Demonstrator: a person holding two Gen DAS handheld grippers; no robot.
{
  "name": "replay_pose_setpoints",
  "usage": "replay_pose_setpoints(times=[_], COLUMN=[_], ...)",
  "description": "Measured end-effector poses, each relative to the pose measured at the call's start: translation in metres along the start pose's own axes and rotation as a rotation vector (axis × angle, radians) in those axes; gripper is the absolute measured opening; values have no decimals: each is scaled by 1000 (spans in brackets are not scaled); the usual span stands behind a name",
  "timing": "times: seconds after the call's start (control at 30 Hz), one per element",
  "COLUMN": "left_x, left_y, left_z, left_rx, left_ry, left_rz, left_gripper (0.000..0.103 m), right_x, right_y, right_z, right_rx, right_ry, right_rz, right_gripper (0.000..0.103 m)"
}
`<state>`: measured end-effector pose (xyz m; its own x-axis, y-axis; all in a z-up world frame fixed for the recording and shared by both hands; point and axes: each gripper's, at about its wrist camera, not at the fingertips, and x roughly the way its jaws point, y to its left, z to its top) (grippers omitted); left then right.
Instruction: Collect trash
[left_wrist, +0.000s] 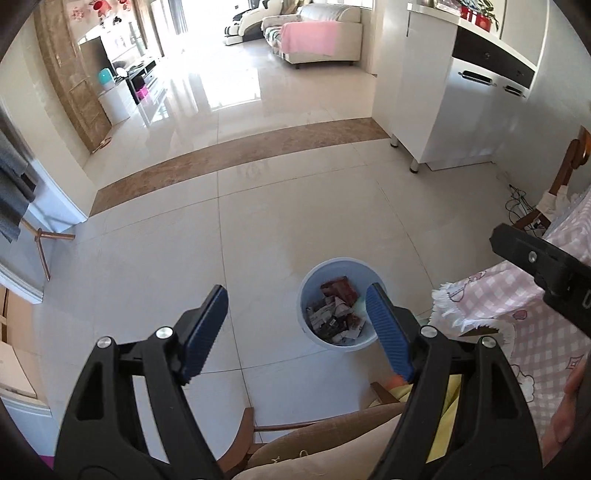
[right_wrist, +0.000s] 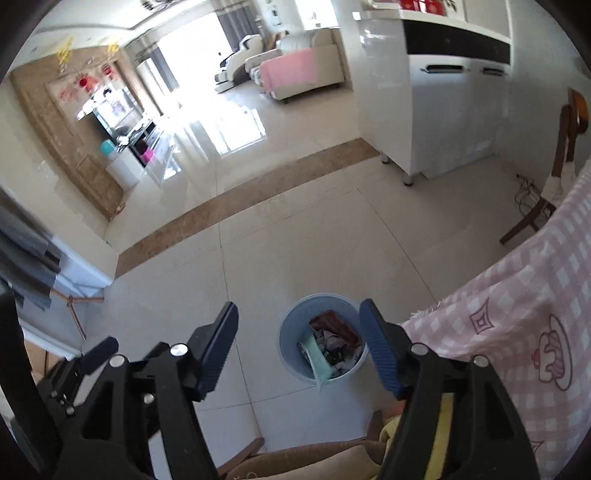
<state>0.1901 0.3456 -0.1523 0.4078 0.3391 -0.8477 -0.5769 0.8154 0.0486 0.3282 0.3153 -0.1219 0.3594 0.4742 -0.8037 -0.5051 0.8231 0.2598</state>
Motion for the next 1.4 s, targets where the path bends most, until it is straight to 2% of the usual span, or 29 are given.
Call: replay_pose_setpoints(times=[0.2,0.37,0.67,0.9,1.07,1.4], left_x=[-4,-21,-73,-133,-177,-253], left_y=[2,-12,-51,-90,-115,-140], left_z=[-4,-14,-41,-68,-87,-118], left_rx=[-8,18,83,162,218,306], left_ry=[-2,-34,-127,-216,-291,-437], left_rz=[-15,-40,-151,-268,-340,-434], left_gripper=[76,76,76,76,78,83], right_x=[-9,-35,-119,-198,-246,-316], right_y=[-7,-19,-50,-84,-109,-122], right_z=[-10,-26,-74,-116,-141,-183], right_rx=[6,5,-14,10,61,110], right_ry=[9,3,-157,-330,-407,-536], right_rz=[20,30,-49,-151,-167,-250], right_gripper=[67,67,68,82,85,90])
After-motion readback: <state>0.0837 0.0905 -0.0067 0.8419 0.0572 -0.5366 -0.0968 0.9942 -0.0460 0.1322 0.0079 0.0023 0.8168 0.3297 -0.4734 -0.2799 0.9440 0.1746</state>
